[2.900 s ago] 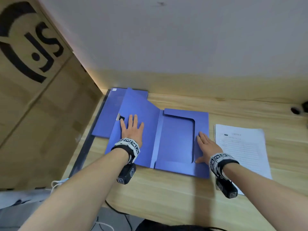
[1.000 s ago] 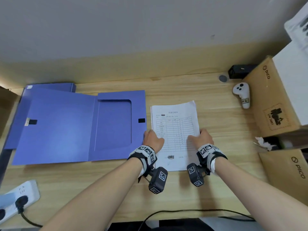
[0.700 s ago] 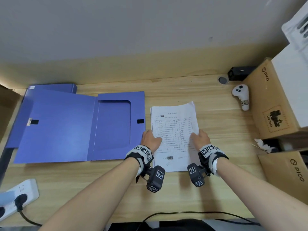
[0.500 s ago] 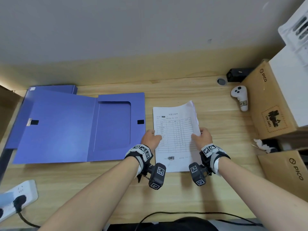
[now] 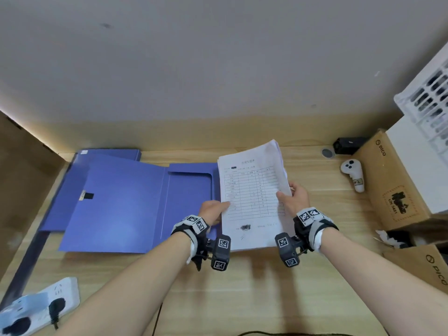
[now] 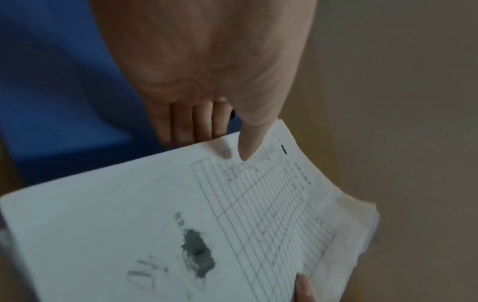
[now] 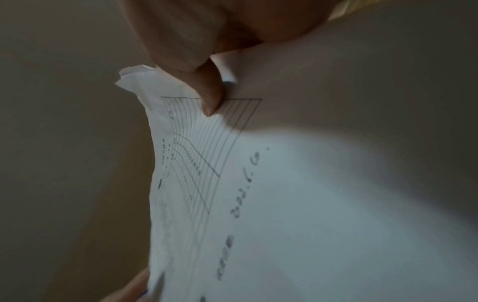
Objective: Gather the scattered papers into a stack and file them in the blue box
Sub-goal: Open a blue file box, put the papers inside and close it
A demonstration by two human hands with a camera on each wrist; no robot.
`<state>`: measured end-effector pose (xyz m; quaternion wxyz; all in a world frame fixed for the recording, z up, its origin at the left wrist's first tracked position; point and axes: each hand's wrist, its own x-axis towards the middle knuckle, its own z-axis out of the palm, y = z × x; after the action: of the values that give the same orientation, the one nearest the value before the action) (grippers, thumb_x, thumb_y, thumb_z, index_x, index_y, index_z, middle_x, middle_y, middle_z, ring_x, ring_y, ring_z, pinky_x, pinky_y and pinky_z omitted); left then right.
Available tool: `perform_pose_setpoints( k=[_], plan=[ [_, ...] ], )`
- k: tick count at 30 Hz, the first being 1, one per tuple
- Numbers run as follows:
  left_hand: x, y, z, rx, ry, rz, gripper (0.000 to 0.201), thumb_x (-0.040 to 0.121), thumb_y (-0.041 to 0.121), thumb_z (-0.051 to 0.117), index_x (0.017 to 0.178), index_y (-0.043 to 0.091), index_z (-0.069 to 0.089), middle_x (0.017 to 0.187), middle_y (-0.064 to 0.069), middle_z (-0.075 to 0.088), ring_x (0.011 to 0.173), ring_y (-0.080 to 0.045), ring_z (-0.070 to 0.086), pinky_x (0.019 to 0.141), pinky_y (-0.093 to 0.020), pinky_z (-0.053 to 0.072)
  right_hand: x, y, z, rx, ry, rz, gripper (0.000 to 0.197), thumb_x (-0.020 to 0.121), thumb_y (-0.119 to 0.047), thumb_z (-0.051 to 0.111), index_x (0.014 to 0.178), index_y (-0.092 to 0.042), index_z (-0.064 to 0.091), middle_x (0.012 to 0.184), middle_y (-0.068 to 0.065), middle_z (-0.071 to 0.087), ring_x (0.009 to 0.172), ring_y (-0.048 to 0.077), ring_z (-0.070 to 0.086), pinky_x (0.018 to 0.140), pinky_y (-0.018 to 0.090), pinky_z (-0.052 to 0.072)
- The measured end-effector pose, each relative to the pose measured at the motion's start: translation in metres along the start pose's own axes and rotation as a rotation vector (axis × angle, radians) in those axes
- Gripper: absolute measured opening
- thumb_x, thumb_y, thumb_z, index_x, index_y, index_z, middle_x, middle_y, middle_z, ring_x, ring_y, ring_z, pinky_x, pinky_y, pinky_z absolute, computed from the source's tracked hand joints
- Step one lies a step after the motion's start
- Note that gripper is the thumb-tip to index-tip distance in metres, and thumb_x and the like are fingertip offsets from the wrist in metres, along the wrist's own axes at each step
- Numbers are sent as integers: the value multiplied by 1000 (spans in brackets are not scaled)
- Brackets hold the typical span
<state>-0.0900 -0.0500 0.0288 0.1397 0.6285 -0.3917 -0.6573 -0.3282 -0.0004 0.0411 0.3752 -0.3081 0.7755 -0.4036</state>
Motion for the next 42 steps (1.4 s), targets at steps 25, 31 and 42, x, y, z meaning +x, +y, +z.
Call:
perform_pose_setpoints(
  k=[25,31,42],
  plan=[
    [16,-55,-281,91,280,43,21,84,13,70,104,5,70,109,-14,71,106,-28,67,96,-43,54,-28,17,211,-825,-239,-62,81,88,-26,64,152,-2,20,163,16,11,150,31,15,121,38,19],
    [26,-58,-326,275,344,51,14,83,18,67,94,9,71,100,-12,74,94,-31,69,88,-43,57,-38,21,216,-1005,-284,-57,81,95,-29,53,155,-3,4,164,14,-8,152,29,-6,123,36,8],
    [19,-59,-331,405,399,-3,9,86,16,61,79,14,67,83,-7,69,80,-31,66,68,-33,52,-39,14,220,-970,-282,-8,80,95,-26,51,155,-4,2,164,13,-12,152,30,-7,123,37,7]
  ],
)
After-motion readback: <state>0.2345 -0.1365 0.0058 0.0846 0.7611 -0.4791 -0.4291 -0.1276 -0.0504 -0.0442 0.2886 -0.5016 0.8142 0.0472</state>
